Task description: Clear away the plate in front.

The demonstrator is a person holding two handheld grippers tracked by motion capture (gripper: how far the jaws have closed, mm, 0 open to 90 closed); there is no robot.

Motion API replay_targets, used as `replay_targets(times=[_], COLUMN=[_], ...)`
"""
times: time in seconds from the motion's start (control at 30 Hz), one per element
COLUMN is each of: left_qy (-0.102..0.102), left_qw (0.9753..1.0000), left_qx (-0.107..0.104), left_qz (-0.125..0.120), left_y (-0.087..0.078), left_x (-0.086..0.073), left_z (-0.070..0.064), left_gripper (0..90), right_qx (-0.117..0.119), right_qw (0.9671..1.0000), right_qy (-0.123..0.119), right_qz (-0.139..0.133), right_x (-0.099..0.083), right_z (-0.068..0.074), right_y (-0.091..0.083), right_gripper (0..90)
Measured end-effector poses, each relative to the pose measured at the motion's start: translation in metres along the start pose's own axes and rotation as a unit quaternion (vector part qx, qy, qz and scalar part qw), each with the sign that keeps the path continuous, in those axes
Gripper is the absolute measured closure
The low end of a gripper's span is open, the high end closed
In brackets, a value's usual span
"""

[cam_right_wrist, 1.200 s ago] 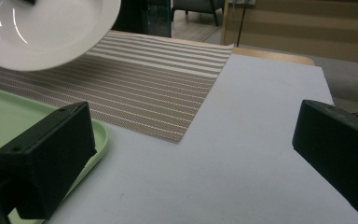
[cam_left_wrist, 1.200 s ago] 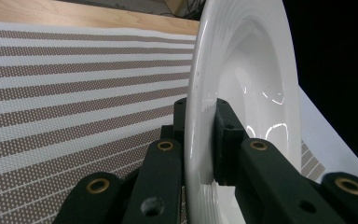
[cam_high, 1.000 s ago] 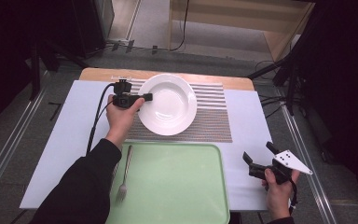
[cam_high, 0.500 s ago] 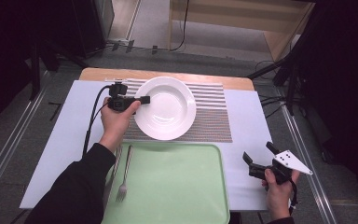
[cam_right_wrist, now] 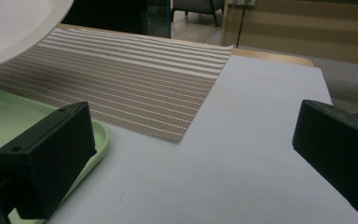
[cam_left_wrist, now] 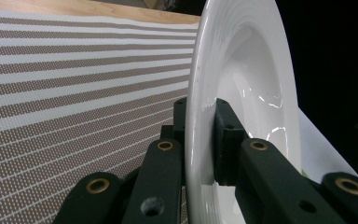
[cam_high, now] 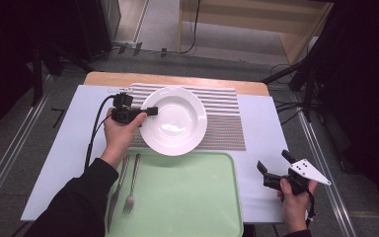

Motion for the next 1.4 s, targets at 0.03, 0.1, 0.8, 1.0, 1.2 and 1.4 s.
replay_targets(times=[0.03, 0.1, 0.8, 1.0, 1.2, 1.4], left_qy=[-0.001, 0.002, 0.017, 0.020, 0.016, 0.019], left_qw=[1.0000, 1.0000, 0.9993, 0.9990, 0.9987, 0.9982], left_qx=[-0.002, -0.004, -0.032, -0.037, -0.047, -0.054], left_qz=[0.000, 0.001, 0.009, 0.012, 0.012, 0.017], left_y=[-0.001, -0.003, -0.019, -0.022, -0.026, -0.030], left_x=[-0.001, -0.003, -0.025, -0.034, -0.042, -0.050], left_z=[0.000, -0.001, -0.019, -0.024, -0.028, -0.031], left_gripper=[81.4, 81.3, 81.3, 81.3, 81.3, 81.3], right_qx=[-0.001, 0.000, 0.000, 0.000, 0.000, 0.000], right_qw=[1.0000, 1.0000, 1.0000, 1.0000, 1.0000, 1.0000], right_qy=[-0.001, 0.000, 0.002, 0.001, 0.001, 0.000], right_qz=[-0.001, 0.001, 0.001, 0.001, 0.002, 0.002], right_x=[0.000, 0.000, 0.000, 0.000, 0.000, 0.000], right_z=[0.000, 0.001, 0.002, 0.002, 0.003, 0.003], right_y=[0.000, 0.000, 0.000, 0.000, 0.000, 0.000], right_gripper=[0.0, 0.0, 0.0, 0.0, 0.0, 0.0])
Point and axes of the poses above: each handheld gripper's, and its own axes: y roughly forward along the jaws, x roughly out of its top, z roughly to its left, the point moved 8 cm from there along y, roughly forward along the jaws, and after that the axes turned 3 degrees about -z, right-handed, at the moved point
